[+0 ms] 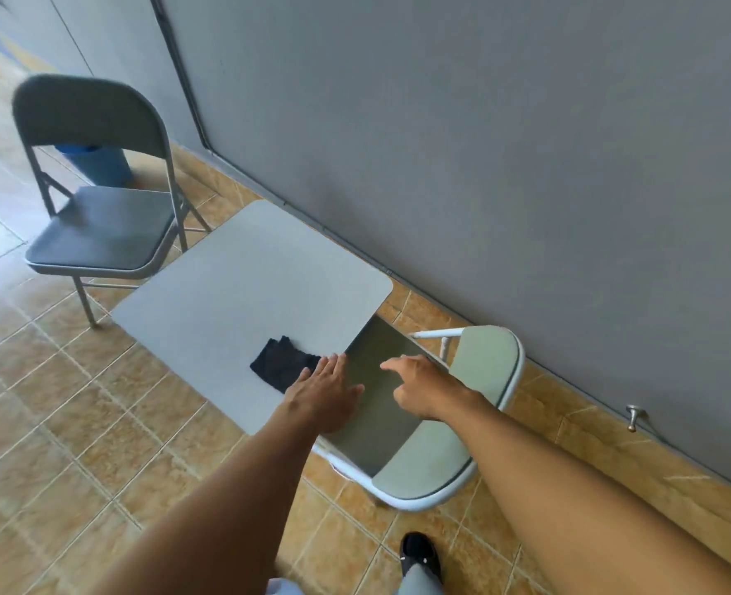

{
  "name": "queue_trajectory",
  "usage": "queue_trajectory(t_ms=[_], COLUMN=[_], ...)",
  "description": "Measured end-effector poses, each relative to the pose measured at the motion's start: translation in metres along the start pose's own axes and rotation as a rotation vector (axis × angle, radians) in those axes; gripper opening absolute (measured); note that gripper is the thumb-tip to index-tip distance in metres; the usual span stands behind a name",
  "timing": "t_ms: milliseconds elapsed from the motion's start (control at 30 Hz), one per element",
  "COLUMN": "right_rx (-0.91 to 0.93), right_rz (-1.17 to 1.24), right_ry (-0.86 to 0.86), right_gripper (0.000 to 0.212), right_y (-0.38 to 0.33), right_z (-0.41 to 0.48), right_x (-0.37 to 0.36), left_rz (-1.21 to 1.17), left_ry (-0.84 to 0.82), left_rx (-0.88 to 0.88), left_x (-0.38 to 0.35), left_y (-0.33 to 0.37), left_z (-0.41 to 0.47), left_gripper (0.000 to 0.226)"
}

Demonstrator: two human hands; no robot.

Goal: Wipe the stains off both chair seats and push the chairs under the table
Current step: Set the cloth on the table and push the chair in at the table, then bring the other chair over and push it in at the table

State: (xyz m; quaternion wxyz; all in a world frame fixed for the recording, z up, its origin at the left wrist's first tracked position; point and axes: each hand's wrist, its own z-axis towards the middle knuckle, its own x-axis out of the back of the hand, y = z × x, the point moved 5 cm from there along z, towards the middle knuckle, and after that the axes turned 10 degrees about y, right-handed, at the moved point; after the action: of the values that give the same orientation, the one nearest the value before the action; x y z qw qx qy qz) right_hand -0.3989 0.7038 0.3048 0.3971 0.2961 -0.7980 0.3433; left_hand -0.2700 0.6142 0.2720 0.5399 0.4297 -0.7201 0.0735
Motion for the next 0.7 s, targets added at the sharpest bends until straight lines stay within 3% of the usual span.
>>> queue_trajectory(t_ms=[233, 400, 700], right_rx=[0.025, 0.097, 0.232], right_rz=[-0.02, -0.044, -0.142], right_ry=[0.019, 0.05, 0.039], right_gripper=[0.048, 0.052, 0.056], right_y=[-0.157, -0.251, -0.376], right_z=[0.025, 0.074, 0.204], right_x=[-0.036, -0.059, -0.059], left_rz=[0.045, 0.038, 0.106], left_ry=[0.049, 0.105, 0.14], left_rx=[-0.08, -0.012, 0.091], left_x=[0.082, 0.129, 0.195], left_y=[-0.118, -0.205, -0.36], left_z=[-0.011, -0.026, 0.025], left_gripper=[0.058, 0.065, 0.067])
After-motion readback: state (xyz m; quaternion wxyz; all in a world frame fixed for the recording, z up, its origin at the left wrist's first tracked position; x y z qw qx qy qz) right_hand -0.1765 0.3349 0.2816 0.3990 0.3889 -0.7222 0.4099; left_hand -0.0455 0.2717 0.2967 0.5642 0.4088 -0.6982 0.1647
